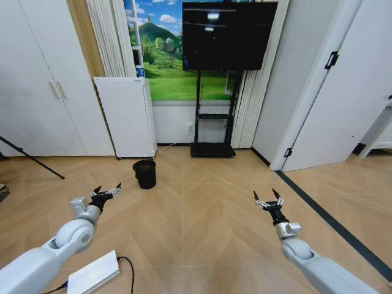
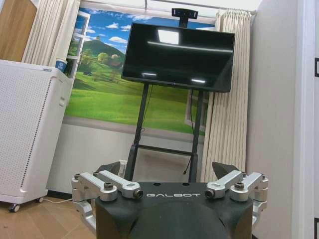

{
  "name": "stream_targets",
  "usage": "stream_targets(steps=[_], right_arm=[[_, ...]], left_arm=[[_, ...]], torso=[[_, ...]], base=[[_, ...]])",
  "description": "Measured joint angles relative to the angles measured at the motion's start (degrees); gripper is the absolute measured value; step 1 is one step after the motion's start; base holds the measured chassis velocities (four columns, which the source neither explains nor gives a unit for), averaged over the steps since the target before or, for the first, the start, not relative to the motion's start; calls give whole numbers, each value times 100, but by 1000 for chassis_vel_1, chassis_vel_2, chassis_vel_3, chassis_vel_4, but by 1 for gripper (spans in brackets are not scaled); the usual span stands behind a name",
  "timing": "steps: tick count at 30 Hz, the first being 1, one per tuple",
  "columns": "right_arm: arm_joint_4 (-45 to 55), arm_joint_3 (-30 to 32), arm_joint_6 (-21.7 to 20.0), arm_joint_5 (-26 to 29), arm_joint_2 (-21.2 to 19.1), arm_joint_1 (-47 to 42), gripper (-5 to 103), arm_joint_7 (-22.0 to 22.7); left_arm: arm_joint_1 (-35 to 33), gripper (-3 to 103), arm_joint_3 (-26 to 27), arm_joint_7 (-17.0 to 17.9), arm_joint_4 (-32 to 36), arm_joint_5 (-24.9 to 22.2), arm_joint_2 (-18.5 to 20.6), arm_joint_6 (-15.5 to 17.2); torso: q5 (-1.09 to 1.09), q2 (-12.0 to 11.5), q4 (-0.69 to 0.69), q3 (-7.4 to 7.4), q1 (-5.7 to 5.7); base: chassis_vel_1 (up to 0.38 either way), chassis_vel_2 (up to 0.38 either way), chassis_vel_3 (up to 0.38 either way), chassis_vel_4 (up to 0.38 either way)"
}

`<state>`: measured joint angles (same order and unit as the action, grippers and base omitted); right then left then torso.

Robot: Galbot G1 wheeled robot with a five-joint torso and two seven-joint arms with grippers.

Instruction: Pick up the trash bin and place the garbage on the floor into it.

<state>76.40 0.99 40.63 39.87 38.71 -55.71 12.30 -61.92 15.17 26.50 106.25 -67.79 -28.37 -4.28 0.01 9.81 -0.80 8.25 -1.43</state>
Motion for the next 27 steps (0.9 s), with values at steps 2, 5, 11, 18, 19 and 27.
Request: stream_targets(steps=[2, 5, 11, 18, 19, 27], right_arm=[[-1, -19, -5, -14, 0, -2, 100, -37], [1, -27, -13, -38, 25, 5, 100, -43], [17, -2, -22, -74, 28, -6, 100, -50], [42, 21, -33, -106, 16, -22, 100, -28], [42, 21, -33, -106, 16, -22, 100, -28], [42, 25, -33, -107, 16, -25, 100, -26]], left_arm=[[2, 100, 17, -27, 5, -8, -46, -42], [-26, 100, 27, -68, 9, 21, -74, -66], [-93, 100, 44, -78, 6, 115, -122, -13], [-107, 100, 35, -61, 8, 125, -131, 27], [-107, 100, 35, -61, 8, 125, -131, 27], [-110, 100, 34, -60, 8, 129, -132, 30]], torso=[[-1, 0, -1, 0, 0], [-1, 0, -1, 0, 0], [-1, 0, 0, 0, 0], [-1, 0, 0, 0, 0], [-1, 0, 0, 0, 0], [-1, 0, 0, 0, 0]], base=[[0, 0, 0, 0], [0, 0, 0, 0], [0, 0, 0, 0], [0, 0, 0, 0], [0, 0, 0, 0], [0, 0, 0, 0]])
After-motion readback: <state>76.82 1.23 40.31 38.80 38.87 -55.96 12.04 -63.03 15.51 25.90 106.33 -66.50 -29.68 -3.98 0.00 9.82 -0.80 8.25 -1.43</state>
